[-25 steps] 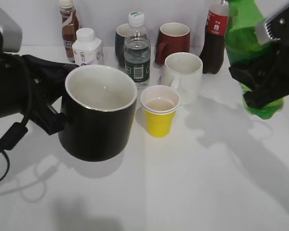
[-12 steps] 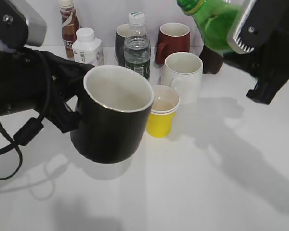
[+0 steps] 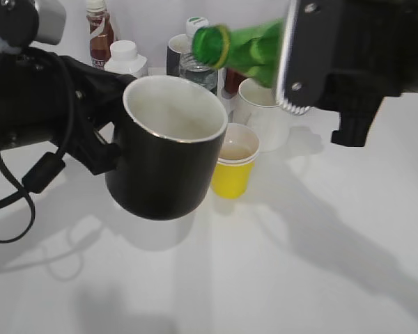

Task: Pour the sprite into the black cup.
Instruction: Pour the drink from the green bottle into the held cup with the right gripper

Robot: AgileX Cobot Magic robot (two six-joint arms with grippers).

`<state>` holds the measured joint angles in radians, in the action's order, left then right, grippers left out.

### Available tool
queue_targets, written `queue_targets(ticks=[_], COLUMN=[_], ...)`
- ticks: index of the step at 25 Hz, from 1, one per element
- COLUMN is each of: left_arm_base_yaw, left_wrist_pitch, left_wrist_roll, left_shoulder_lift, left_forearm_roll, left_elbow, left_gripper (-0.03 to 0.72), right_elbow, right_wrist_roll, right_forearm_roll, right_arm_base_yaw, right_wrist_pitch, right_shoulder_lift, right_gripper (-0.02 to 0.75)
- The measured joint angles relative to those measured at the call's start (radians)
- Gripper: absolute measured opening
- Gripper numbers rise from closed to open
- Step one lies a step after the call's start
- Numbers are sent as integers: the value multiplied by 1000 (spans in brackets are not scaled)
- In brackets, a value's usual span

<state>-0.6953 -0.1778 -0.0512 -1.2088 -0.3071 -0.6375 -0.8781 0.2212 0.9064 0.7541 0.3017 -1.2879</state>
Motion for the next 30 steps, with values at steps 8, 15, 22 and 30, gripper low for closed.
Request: queue_targets(ticks=[8,15,22,30], left_arm_base_yaw=[0,0,0,0], left_wrist_pitch=[31,31,32,35], left_wrist_roll=[0,0,0,0], left_shoulder_lift=[0,0,0,0], left_forearm_roll=[0,0,0,0], left_elbow=[0,0,0,0], left_gripper=[43,43,43,43], right_elbow=[-16,-16,-16,-16], right_wrist_roll=[0,0,0,3], right_forearm_roll=[151,284,345,402], right_arm_base_yaw=[24,24,24,24], right_wrist_pitch=[8,8,7,4], right_shoulder_lift=[-27,-27,-27,-27], right_gripper=[410,410,410,410])
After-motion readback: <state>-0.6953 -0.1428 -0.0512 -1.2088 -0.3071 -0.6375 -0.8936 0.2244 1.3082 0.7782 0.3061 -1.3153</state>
